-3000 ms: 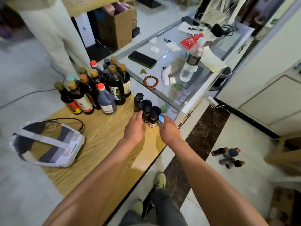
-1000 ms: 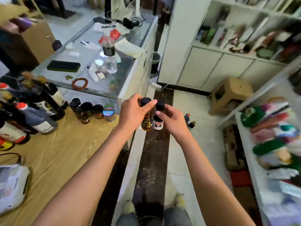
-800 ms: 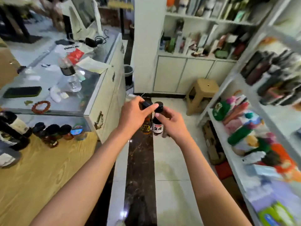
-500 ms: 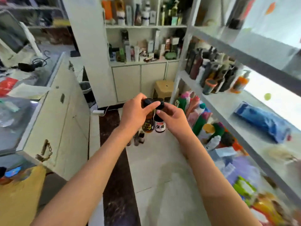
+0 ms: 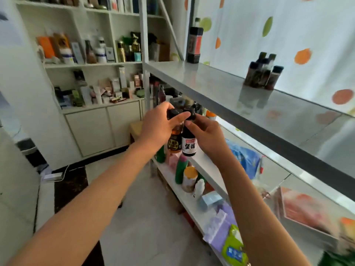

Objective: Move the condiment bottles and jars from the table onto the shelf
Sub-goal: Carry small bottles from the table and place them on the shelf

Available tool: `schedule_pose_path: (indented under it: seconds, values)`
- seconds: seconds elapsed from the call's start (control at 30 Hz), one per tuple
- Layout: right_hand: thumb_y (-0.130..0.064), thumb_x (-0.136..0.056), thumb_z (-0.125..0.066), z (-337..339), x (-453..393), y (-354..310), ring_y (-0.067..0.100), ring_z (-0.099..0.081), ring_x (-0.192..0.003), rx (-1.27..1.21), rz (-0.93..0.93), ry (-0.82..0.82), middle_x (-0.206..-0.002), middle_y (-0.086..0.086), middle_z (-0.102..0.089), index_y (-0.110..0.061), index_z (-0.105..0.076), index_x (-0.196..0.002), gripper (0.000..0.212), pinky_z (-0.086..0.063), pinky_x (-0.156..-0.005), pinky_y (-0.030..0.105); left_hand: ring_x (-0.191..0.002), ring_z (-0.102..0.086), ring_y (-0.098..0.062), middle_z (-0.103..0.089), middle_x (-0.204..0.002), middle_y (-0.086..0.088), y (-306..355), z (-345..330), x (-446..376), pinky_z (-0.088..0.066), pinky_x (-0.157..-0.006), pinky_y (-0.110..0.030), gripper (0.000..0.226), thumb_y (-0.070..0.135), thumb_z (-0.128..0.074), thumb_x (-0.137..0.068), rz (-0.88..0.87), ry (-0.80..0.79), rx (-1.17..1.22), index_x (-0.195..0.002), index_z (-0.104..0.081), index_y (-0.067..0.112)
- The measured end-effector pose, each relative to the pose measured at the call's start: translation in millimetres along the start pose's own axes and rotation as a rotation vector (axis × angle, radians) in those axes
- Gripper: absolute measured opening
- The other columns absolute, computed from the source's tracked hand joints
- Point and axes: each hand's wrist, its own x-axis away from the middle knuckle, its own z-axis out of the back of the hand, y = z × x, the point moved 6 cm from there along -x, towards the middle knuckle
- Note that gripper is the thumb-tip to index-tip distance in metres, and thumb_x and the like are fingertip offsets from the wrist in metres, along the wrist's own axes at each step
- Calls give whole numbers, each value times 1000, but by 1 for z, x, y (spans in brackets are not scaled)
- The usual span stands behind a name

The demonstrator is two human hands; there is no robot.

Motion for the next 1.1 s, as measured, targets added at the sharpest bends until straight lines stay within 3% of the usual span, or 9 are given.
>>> schedule_pose_path:
  seconds: [0.17, 0.3, 0.4, 0.57, 0.7, 0.83, 0.93, 1.1]
  values:
    - [-14, -97, -58, 58, -38, -4, 9, -71, -85, -27, 52, 111, -92, -4, -76, -25, -70, -101, 17, -57, -79, 23, -72, -60, -11, -60, -77, 8, 41, -36, -59, -53, -68, -32, 53, 68, -57, -79, -94, -13, 27, -92, -59, 17]
    - [-13, -97, -59, 94, -73, -9, 7, -70, -78, -3, 65, 209, -87, -1, -76, -22, -71, -98, 15, -57, -74, 24, -73, -56, -11, -59, -81, 6, 68, -59, -107, -39, -59, -21, 50, 66, -57, -82, -148, -17, 60, -93, -57, 18]
    - [-11, -98, -57, 118, -101, -12, -2, -66, -73, 26, 71, 284, -88, 1, -75, -15, -72, -103, 16, -53, -68, 15, -78, -59, -14, -64, -87, 3, 80, -76, -146, -39, -63, -25, 54, 67, -57, -82, -210, -17, 128, -96, -61, 15]
    - [-15, -98, -57, 151, -155, -6, 12, -70, -88, 188, 37, 375, -98, 6, -75, -10, -71, -112, 20, -55, -76, 24, -82, -64, -18, -68, -90, 1, 84, -118, -216, -52, -74, -38, 56, 68, -57, -82, -284, -79, 249, -95, -62, 14]
    - [-17, -99, -56, 175, -198, 9, -2, -66, -73, 293, -27, 427, -86, -5, -73, -14, -71, -112, 20, -49, -64, 14, -80, -62, -19, -66, -88, 2, 86, -158, -269, -49, -72, -34, 54, 66, -58, -82, -340, -146, 289, -93, -62, 13]
    - [-17, -97, -56, 201, -233, 31, 23, -70, -93, 375, -134, 491, -96, 10, -74, -9, -71, -108, 19, -58, -81, 35, -79, -63, -20, -69, -88, 0, 91, -200, -311, -50, -70, -36, 54, 66, -60, -80, -380, -224, 341, -91, -61, 12]
    - [-17, -96, -57, 220, -251, 44, 27, -70, -92, 435, -181, 549, -94, 12, -73, -6, -70, -103, 18, -58, -87, 47, -79, -63, -20, -68, -88, -2, 97, -231, -331, -51, -70, -36, 56, 68, -59, -79, -416, -288, 364, -90, -59, 13]
    - [-16, -95, -58, 239, -263, 65, 22, -69, -84, 524, -243, 640, -90, 12, -72, -5, -70, -102, 18, -56, -80, 38, -75, -60, -17, -65, -89, 0, 104, -270, -347, -40, -63, -27, 53, 70, -58, -78, -439, -365, 380, -93, -56, 18]
